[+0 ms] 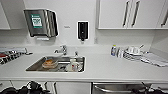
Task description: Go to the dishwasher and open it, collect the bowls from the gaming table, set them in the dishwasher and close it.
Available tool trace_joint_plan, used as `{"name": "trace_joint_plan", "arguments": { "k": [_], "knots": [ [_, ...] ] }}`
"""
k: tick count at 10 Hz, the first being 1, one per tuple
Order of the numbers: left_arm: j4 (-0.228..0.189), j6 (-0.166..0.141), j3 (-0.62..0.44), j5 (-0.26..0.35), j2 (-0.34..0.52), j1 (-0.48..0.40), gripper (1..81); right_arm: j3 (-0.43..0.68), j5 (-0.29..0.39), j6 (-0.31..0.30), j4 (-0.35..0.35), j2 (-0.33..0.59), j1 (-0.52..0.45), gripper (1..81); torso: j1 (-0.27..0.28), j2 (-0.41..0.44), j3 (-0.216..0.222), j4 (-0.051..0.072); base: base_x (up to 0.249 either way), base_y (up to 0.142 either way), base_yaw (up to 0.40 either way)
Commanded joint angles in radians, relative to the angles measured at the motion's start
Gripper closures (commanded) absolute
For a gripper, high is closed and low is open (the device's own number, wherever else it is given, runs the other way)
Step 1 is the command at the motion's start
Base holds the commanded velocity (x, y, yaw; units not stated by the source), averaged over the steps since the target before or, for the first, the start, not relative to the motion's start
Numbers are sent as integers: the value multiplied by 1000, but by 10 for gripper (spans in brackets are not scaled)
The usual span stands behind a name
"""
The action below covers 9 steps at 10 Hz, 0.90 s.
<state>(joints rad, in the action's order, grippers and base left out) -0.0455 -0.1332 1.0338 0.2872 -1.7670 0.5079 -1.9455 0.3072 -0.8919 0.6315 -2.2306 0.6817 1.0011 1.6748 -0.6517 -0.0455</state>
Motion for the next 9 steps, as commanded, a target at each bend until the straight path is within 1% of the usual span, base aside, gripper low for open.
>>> {"name": "trace_joint_plan", "arguments": {
  "k": [1, 9],
  "knots": [
    [-2, 0, -6, 7, 26, -107, 10, -9, 147, -5, -33, 53, -64, 10, 0, 0, 0, 0, 0, 0, 0],
    [3, 0, -4, 9, 23, -107, 10, -18, 147, -5, -33, 47, -61, 10, 0, 0, 0, 0, 0, 0, 0]
  ]
}}
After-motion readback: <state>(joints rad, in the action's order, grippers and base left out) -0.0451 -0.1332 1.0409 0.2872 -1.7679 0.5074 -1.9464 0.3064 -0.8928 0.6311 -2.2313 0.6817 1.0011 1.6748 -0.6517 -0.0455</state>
